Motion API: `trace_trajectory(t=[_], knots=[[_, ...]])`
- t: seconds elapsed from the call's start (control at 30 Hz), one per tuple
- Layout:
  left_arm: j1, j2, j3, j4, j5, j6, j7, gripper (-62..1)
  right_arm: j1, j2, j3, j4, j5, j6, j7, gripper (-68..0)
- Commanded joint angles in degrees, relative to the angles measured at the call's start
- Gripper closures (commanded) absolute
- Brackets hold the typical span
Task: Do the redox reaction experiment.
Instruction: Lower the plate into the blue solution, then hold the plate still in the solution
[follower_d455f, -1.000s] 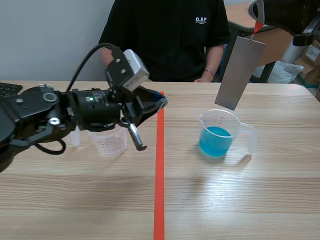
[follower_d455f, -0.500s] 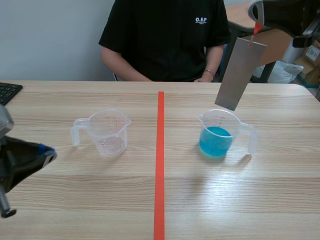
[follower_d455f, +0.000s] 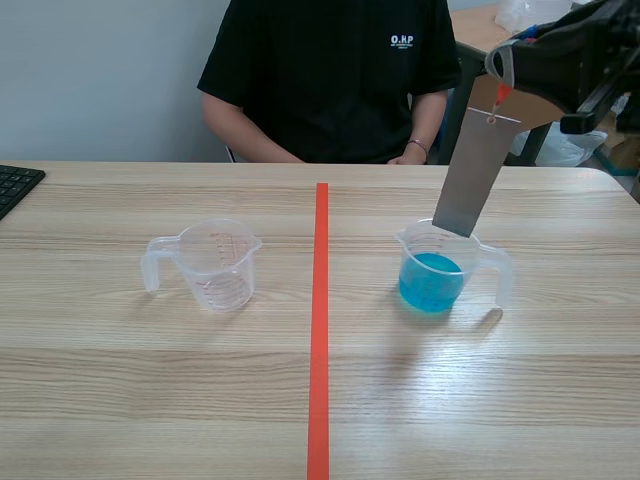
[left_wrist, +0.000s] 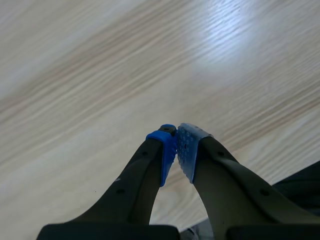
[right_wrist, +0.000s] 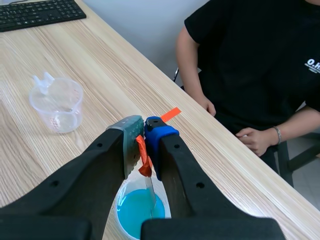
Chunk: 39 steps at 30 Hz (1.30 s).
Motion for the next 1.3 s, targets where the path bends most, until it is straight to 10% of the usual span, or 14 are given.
trace_trajectory(t=[0.0, 1.27], knots=[[1.09, 1.62, -1.49, 0.46, 1.01, -0.04, -0.63, -4.9, 0.68, 0.61, -0.15, -0.24, -0.17, 0.33, 1.86, -1.5], [9.94, 8.28, -5.88, 0.46, 1.66, -0.31, -0.42, -4.9, 5.88, -4.33, -12.37, -20.59, -20.87, 0.33, 20.81, -1.5]])
